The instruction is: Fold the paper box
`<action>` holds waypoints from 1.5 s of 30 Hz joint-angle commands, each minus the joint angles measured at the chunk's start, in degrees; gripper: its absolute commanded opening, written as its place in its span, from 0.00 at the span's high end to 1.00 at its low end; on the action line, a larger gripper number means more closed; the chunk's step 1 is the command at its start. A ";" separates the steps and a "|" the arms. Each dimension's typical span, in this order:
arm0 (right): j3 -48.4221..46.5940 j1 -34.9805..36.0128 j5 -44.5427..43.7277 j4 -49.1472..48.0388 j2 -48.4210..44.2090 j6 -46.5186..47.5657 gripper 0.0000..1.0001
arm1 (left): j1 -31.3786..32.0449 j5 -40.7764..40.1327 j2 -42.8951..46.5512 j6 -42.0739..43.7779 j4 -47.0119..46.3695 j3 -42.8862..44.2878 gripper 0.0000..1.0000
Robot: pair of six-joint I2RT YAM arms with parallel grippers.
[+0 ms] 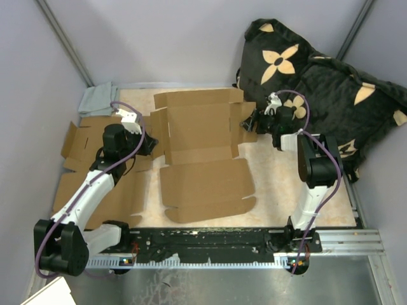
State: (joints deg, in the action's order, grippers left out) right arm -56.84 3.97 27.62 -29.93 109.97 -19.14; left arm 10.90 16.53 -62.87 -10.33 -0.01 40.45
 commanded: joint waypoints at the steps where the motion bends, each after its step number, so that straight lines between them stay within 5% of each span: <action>1: -2.73 -0.27 7.41 -3.56 -1.82 -1.93 0.35 | 0.18 -0.47 0.55 0.89 -2.39 -0.17 1.00; 6: 1.48 -0.28 7.10 -0.51 -8.88 -1.71 0.64 | 0.18 -0.95 -0.72 1.05 -2.39 0.48 1.00; 19: -0.51 8.86 -9.89 25.28 -24.18 10.63 0.99 | 0.27 0.58 -2.71 -0.34 -2.26 0.98 1.00; 41: -2.58 14.13 -16.78 35.64 -28.13 16.01 1.00 | 0.27 -1.26 -0.04 0.19 -3.12 -1.66 1.00; 43: -0.97 15.13 -17.83 34.50 -29.08 16.51 1.00 | 0.27 -2.18 0.35 0.14 -2.70 -1.41 0.89; 45: 0.61 15.96 -18.75 33.13 -30.07 16.67 1.00 | 0.27 -3.62 0.61 0.30 -1.32 0.04 0.64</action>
State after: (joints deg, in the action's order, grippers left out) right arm -58.39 17.93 11.38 5.65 84.27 -4.45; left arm 10.90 15.18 -64.29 -10.48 -0.05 39.16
